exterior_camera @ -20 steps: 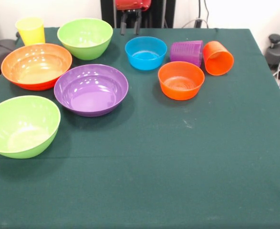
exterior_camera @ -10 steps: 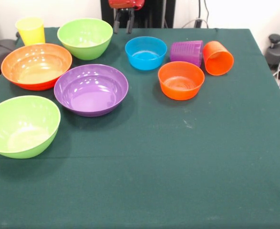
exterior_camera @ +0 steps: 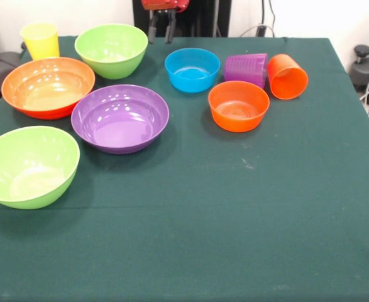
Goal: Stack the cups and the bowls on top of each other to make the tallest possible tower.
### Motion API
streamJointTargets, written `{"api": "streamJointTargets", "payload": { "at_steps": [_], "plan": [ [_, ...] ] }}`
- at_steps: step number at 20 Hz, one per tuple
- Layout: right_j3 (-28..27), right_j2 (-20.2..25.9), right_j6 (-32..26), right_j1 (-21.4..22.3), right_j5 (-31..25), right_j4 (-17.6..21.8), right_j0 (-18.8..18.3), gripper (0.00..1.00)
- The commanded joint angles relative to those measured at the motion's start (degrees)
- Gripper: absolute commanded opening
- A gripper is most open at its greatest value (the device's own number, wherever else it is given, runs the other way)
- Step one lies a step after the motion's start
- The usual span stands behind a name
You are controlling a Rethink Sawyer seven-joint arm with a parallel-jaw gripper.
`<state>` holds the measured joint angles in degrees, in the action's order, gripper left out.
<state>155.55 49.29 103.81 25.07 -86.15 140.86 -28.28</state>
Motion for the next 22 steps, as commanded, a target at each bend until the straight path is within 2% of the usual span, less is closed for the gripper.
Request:
{"api": "streamJointTargets", "payload": {
  "at_steps": [1,5,22],
  "plan": [
    [13.9,-6.8,1.3,-7.8,15.4,-9.7,0.3,1.0],
    [13.5,-7.1,1.0,-7.6,15.7,-9.5,0.1,1.0],
    [16.0,-4.2,8.3,-13.0,6.9,-12.4,4.2,1.0]
  ]
}}
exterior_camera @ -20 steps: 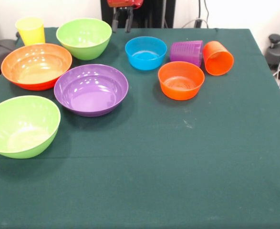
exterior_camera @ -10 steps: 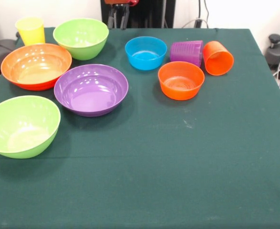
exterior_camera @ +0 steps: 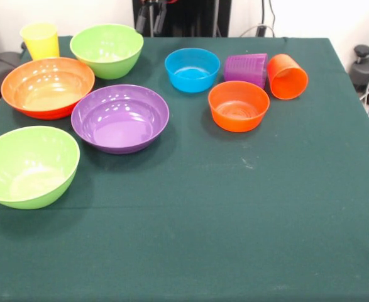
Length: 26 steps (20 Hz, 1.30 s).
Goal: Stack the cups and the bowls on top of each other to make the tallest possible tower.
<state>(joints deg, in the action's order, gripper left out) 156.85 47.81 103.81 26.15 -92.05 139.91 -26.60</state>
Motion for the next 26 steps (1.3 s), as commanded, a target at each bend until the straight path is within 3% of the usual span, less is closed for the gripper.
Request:
{"api": "streamJointTargets", "payload": {
  "at_steps": [1,12,26],
  "plan": [
    [14.9,-2.3,8.7,-14.3,12.7,-11.6,2.7,1.0],
    [16.1,0.6,11.2,-12.9,15.5,-12.4,4.8,1.0],
    [16.1,0.8,12.2,-16.2,12.1,-13.1,4.0,1.0]
  ]
}}
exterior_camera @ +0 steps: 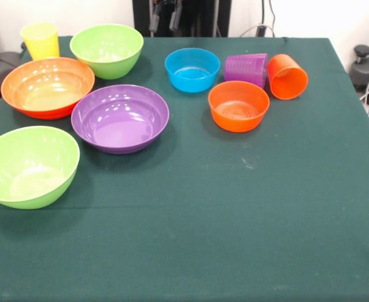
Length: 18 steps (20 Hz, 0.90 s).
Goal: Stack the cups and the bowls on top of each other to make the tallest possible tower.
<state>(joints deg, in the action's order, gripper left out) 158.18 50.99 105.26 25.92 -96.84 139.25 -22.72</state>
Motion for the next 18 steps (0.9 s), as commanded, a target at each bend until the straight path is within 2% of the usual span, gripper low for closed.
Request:
{"api": "streamJointTargets", "payload": {
  "at_steps": [1,4,18],
  "plan": [
    [14.8,-2.5,10.9,-16.2,16.5,-12.3,-0.2,1.0],
    [15.0,-2.7,11.1,-16.1,16.4,-12.2,-1.1,1.0],
    [15.0,-4.9,4.8,-13.3,18.8,-9.9,-10.5,1.0]
  ]
}}
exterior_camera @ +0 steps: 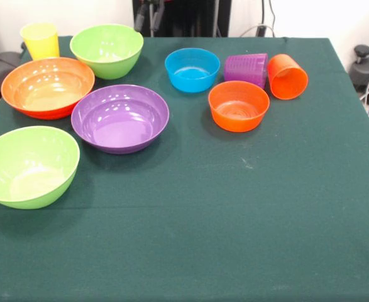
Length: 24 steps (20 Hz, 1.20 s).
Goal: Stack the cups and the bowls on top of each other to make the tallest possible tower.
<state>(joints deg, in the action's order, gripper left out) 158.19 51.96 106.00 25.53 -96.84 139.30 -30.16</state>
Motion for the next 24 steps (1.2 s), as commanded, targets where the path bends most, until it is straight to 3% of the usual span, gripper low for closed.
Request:
{"api": "streamJointTargets", "payload": {
  "at_steps": [1,9,24],
  "plan": [
    [15.0,-6.0,3.5,-12.8,18.9,-9.8,-3.7,1.0],
    [14.7,-6.3,-0.6,-13.2,19.4,-8.4,-8.3,1.0],
    [13.9,-6.5,-4.2,-15.3,19.4,-7.3,-8.6,1.0]
  ]
}}
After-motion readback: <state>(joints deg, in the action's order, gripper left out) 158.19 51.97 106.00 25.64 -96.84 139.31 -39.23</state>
